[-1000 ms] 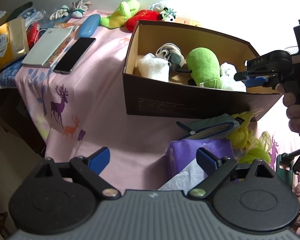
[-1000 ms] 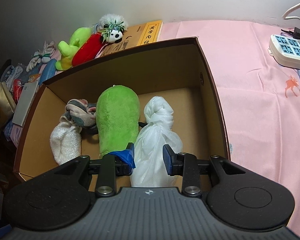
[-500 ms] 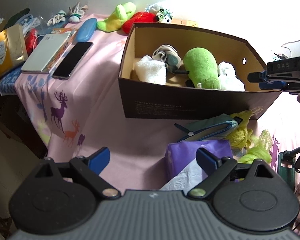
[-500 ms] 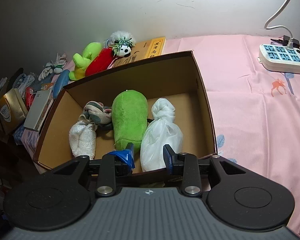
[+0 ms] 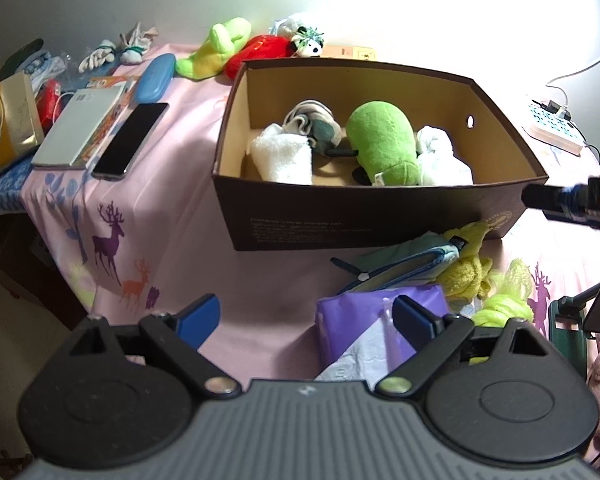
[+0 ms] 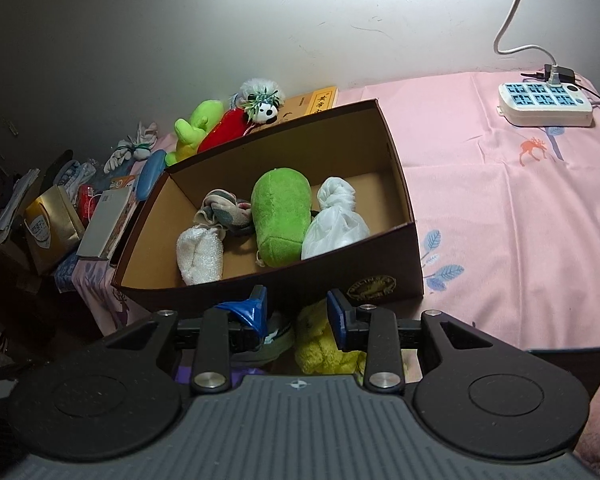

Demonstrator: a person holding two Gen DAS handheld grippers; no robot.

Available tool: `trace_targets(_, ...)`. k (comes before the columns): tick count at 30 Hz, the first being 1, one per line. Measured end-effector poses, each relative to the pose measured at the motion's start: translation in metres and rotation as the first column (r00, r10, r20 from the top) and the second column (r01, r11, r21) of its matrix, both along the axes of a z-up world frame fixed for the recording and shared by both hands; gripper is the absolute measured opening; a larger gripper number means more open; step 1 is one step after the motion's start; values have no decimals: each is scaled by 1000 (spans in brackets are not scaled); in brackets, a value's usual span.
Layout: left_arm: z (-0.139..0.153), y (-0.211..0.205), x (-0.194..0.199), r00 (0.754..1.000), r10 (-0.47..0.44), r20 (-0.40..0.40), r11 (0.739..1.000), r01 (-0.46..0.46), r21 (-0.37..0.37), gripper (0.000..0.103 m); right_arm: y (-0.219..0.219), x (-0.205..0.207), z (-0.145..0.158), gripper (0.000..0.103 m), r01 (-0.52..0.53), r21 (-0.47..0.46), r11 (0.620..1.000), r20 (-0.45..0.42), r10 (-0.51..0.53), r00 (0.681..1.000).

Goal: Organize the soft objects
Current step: 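Move the right gripper back toward the lime mesh puff beside the box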

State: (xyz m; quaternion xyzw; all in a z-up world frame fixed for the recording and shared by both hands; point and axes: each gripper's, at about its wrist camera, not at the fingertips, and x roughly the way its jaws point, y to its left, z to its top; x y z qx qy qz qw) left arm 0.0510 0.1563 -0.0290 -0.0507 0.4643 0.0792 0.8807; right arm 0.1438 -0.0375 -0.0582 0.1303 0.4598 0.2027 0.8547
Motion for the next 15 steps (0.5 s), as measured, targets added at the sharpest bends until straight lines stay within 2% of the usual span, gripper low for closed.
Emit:
trace_targets(4, -2, -6, 4, 1000, -27, -2, 1000, 27, -4, 93, -12, -16, -8, 16, 31, 4, 1000, -37, -31, 999)
trace_targets(9, -5, -15, 8, 998, -68, -3, 997, 68, -21, 93, -28, -35, -20, 16, 84, 57, 995, -112, -77, 991)
trace_targets(15, -4, -26, 14, 992, -124, 23, 992, 124, -12, 93, -39, -55, -34, 17, 122, 68, 990, -179, -108, 978)
